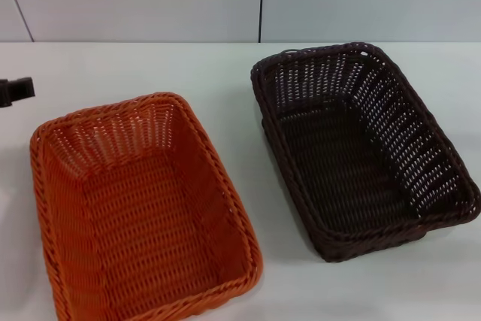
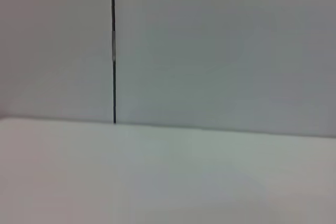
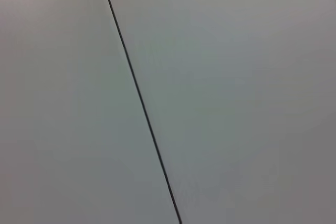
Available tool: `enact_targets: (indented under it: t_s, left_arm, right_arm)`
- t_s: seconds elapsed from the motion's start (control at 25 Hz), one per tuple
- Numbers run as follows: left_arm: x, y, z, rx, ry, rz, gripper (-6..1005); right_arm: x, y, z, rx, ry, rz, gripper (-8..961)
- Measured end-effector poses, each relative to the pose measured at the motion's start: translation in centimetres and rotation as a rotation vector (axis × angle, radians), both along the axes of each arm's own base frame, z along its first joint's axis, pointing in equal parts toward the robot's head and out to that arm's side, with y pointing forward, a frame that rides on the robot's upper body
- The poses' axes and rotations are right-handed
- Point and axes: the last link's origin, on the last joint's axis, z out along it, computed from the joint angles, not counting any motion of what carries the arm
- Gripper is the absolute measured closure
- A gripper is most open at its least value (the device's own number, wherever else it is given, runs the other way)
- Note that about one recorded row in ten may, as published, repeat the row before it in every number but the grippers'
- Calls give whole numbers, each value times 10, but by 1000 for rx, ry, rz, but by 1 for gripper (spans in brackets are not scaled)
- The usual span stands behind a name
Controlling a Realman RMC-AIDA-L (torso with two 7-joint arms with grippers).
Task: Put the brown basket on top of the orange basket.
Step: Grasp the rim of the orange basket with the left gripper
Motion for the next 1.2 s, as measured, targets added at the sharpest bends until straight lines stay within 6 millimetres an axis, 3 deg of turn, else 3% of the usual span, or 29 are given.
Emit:
enact_targets:
  t_s: [0.72, 1.08, 1.2]
  left_arm:
    - [-7, -21, -11, -223, 14, 189, 272]
    - [-5, -25, -23, -302, 2, 231, 278]
    - [-11, -23, -36, -359, -19, 264, 280]
  right_arm:
    - [0, 4, 3, 8, -21, -15, 137]
    - [-2, 6, 1, 4, -19, -12, 138]
    - [-2, 6, 0, 2, -19, -12, 138]
